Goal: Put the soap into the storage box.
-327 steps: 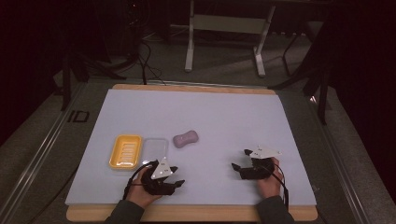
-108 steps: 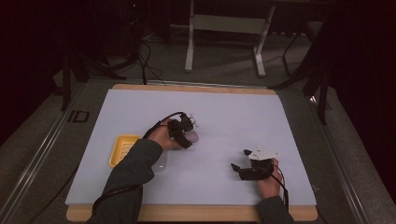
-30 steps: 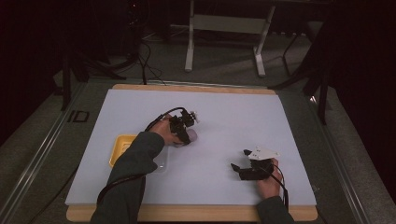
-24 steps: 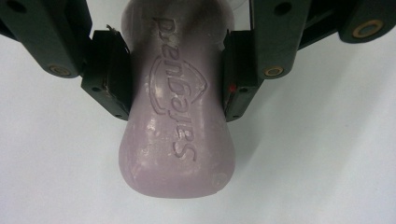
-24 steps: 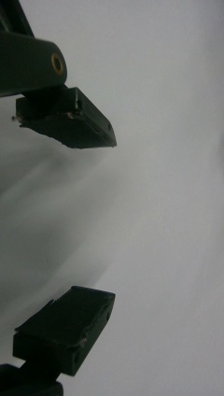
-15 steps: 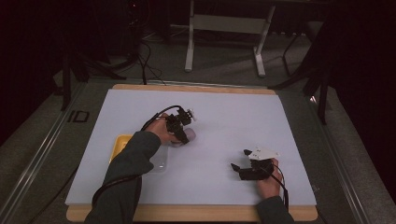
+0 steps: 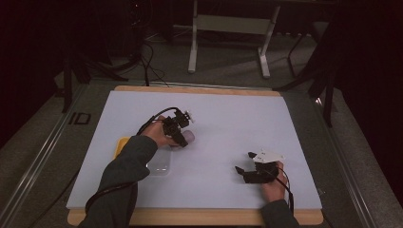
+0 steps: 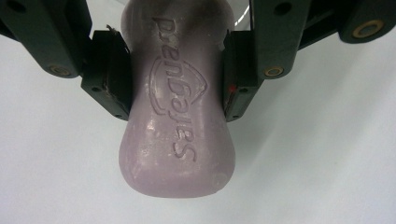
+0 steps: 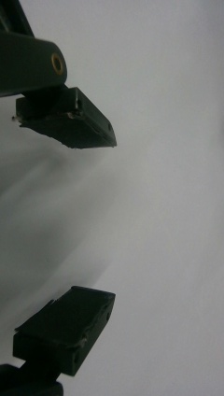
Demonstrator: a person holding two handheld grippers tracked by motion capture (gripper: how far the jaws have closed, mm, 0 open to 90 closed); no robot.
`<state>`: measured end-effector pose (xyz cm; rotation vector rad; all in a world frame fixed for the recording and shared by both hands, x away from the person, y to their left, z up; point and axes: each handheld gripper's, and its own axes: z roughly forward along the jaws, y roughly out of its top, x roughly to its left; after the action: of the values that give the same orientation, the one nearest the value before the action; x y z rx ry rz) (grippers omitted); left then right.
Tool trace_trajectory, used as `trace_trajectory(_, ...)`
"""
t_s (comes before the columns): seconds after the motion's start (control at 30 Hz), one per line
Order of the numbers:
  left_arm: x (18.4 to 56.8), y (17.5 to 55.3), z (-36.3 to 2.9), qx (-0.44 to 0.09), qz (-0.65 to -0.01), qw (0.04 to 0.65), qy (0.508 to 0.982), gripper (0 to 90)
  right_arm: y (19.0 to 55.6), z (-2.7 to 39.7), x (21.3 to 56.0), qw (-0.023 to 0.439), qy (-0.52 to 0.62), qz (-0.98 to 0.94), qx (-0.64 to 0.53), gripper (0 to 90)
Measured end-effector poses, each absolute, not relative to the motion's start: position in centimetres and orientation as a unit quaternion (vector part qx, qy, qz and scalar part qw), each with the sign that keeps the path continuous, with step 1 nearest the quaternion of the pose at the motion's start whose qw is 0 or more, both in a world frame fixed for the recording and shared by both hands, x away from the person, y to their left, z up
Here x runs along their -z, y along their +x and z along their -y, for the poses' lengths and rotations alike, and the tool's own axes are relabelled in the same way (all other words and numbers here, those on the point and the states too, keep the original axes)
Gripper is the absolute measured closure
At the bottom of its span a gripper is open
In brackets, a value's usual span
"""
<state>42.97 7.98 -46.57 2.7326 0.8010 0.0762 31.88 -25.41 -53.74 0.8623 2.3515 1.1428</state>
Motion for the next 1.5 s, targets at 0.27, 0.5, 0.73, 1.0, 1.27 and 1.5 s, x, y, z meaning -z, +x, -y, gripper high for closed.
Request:
trace_trajectory(0.27, 45.9, 42.3, -8.8, -0.038, -0.284, 0.154, 0.946, 49.7, 31.9, 25.4, 53.7, 0.193, 0.308, -0.837, -0.408, 20.7)
trace_trajectory(0.5, 45.3, 41.7, -9.5, -0.049, -0.289, 0.157, 0.943, 49.7, 31.9, 25.4, 53.7, 0.194, 0.307, -0.837, -0.408, 20.7)
trace_trajectory(0.73, 44.9, 41.2, -10.4, -0.054, -0.304, 0.164, 0.937, 49.7, 31.9, 25.4, 53.7, 0.194, 0.308, -0.837, -0.408, 20.7)
trace_trajectory(1.0, 44.9, 40.6, -11.6, -0.059, -0.312, 0.164, 0.934, 49.7, 31.9, 25.4, 53.7, 0.195, 0.308, -0.837, -0.409, 20.7)
trace_trajectory(1.27, 44.4, 39.8, -13.2, -0.066, -0.328, 0.172, 0.927, 49.7, 31.8, 25.4, 53.7, 0.196, 0.308, -0.837, -0.408, 20.7)
trace_trajectory(1.5, 44.5, 39.5, -14.8, -0.068, -0.347, 0.181, 0.918, 49.7, 31.8, 25.4, 53.7, 0.196, 0.31, -0.836, -0.408, 20.7)
